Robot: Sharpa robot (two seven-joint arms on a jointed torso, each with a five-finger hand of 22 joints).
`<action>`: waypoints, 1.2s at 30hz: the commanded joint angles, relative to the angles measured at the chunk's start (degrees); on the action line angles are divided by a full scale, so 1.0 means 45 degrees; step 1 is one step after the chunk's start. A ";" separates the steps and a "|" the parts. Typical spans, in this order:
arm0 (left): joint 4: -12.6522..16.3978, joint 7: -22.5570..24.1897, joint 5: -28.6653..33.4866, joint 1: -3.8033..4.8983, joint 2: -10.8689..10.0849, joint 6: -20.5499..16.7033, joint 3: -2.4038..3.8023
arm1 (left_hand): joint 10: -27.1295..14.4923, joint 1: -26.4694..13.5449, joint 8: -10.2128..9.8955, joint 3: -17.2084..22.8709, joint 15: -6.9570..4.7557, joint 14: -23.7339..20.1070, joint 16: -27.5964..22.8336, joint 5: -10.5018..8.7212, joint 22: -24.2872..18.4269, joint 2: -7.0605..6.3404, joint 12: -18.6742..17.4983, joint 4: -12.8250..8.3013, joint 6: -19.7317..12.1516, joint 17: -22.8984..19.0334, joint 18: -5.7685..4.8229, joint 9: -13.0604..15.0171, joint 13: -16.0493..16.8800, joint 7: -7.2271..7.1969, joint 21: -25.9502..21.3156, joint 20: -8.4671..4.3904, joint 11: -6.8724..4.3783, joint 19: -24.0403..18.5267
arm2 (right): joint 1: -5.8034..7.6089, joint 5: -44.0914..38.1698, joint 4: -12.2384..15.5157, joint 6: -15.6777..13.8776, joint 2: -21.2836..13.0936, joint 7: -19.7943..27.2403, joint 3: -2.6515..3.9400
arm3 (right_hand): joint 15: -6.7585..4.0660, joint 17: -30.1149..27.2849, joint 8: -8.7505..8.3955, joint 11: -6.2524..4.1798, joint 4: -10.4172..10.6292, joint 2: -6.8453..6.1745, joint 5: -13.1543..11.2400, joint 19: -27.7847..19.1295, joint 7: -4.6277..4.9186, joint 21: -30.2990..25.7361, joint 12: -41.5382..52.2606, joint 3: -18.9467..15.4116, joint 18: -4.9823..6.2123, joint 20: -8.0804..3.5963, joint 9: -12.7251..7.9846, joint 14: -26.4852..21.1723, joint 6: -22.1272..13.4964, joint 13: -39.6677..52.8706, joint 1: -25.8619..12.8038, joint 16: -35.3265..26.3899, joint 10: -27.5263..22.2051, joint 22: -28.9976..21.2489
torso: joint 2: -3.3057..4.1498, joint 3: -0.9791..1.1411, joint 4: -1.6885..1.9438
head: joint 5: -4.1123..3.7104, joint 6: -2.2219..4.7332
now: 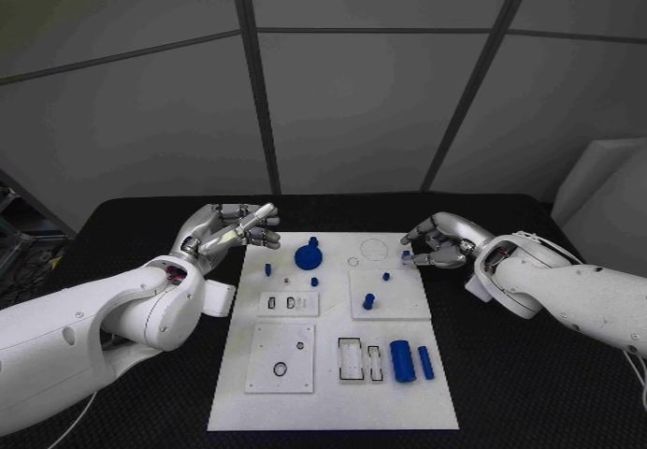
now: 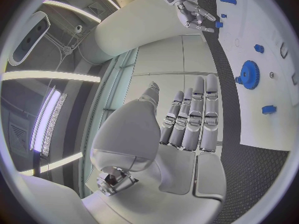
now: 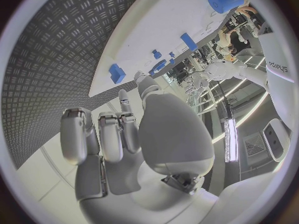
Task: Assemble the parts on the task board
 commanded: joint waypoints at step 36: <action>-0.0052 0.0080 -0.0090 -0.0031 0.0010 0.0160 0.0005 | -0.0063 -0.0052 -0.0057 -0.0013 0.0010 -0.0087 -0.0049 0.0048 0.0005 0.0078 -0.0055 -0.0063 -0.0015 0.0013 0.0031 0.0004 -0.0009 0.0007 0.0018 0.0074 0.0042 0.0028 | -0.0227 -0.0366 -0.0754 0.0738 0.0413 -0.0244 0.0006 | -0.0021 0.3345 0.0220 0.0004 -0.0247 0.0542 0.0002 -0.0016 -0.0055 -0.0056 0.0061 0.0108 0.0036 0.0064 0.0105 0.1325 0.0467 0.3077 0.0196 0.0059 0.1122 0.1022 | -0.0022 -0.0005 0.0013 | -0.0030 -0.0075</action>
